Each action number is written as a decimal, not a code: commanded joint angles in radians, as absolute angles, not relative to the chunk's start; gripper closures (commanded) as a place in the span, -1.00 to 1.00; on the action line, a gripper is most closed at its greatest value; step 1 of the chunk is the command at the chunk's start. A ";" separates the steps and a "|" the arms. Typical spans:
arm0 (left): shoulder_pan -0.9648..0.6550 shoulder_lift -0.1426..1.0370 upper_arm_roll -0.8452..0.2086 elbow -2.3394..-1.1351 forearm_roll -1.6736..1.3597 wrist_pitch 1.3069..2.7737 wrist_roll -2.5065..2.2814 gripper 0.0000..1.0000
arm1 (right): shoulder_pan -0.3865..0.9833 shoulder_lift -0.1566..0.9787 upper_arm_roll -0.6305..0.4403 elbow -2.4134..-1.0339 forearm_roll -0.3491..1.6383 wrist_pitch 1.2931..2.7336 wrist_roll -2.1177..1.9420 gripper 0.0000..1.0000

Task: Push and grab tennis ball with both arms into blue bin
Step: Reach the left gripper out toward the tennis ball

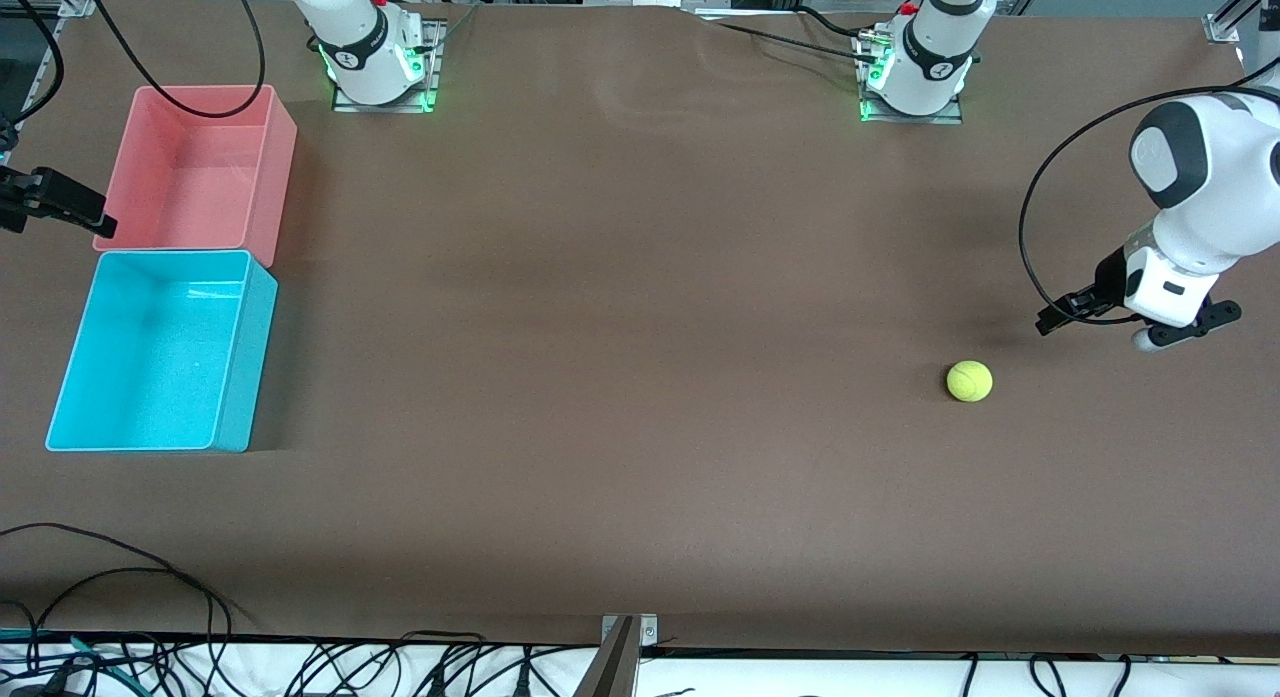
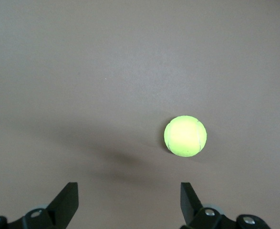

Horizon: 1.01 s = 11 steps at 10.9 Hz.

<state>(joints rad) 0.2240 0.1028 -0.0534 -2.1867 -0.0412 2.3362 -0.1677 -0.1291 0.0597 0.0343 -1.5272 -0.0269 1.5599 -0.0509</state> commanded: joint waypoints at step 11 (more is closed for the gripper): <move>0.229 0.195 -0.058 -2.183 -0.014 2.407 0.343 1.00 | -0.127 0.063 0.034 -1.514 -0.008 1.531 -0.052 -1.00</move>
